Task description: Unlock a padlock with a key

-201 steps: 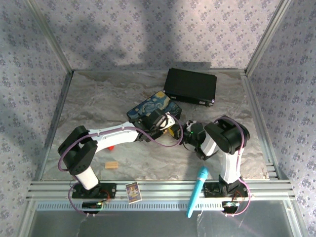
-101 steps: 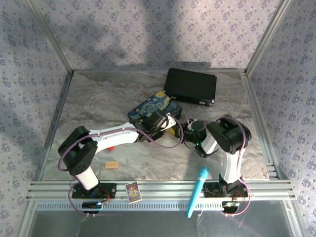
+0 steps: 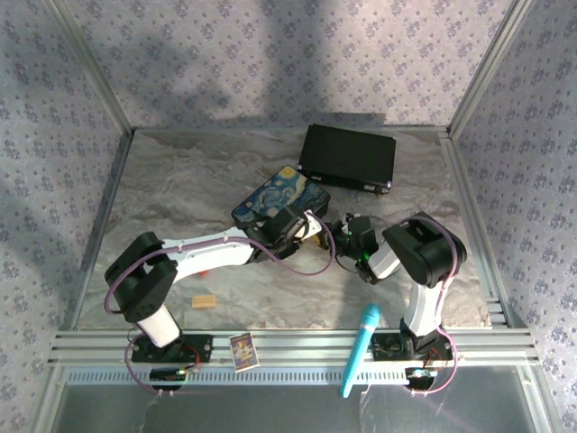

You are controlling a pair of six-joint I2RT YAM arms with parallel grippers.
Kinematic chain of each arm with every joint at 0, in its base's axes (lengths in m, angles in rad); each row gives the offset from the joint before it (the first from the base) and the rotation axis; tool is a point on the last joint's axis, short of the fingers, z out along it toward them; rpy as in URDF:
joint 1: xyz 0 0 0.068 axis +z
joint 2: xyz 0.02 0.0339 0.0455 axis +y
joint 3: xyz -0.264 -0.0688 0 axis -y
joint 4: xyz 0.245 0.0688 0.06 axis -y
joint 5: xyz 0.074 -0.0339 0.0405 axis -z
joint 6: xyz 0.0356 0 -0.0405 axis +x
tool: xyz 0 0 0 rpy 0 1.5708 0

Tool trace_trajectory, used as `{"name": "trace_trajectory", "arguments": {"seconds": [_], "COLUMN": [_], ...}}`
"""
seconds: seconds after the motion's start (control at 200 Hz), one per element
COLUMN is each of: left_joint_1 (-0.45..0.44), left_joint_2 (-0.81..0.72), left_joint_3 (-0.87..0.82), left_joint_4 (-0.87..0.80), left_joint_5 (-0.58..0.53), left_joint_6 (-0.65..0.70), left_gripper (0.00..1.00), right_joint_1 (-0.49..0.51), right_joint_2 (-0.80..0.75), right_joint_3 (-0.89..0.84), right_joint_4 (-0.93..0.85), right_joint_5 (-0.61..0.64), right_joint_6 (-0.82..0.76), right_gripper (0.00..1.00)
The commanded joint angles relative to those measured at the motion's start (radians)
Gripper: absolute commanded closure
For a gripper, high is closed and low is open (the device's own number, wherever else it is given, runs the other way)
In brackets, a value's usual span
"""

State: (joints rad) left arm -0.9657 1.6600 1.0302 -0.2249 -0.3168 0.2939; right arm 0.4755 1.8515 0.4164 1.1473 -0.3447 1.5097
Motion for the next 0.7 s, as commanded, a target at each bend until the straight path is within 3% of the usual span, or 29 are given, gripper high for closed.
{"name": "trace_trajectory", "arguments": {"seconds": [0.0, 0.125, 0.29, 0.435, 0.575, 0.695], "left_joint_1": [-0.007, -0.007, -0.007, -0.005, -0.005, -0.005], "left_joint_2": [0.104, 0.106, 0.090, 0.078, 0.057, 0.057], "left_joint_3": [-0.110, -0.110, -0.146, -0.136, -0.115, -0.084], "left_joint_4": [-0.368, -0.370, -0.351, -0.345, -0.368, -0.370], "left_joint_5": [0.037, 0.031, 0.012, 0.006, -0.028, -0.046], "left_joint_6": [-0.036, -0.033, -0.030, -0.040, -0.057, -0.064], "left_gripper": [0.65, 0.65, 0.65, 0.65, 0.64, 0.63], "right_joint_1": [-0.116, -0.151, -0.197, -0.143, -0.149, -0.135], "right_joint_2": [0.032, -0.009, 0.060, -0.002, -0.035, -0.117], "right_joint_3": [-0.013, 0.013, -0.008, 0.010, 0.002, 0.025], "right_joint_4": [-0.172, -0.282, -0.151, -0.331, -0.338, -0.439], "right_joint_5": [0.158, 0.141, 0.060, 0.119, 0.105, 0.106], "right_joint_6": [0.002, -0.034, 0.034, -0.098, -0.157, -0.313], "right_gripper": [1.00, 1.00, 1.00, 1.00, 1.00, 1.00]}}
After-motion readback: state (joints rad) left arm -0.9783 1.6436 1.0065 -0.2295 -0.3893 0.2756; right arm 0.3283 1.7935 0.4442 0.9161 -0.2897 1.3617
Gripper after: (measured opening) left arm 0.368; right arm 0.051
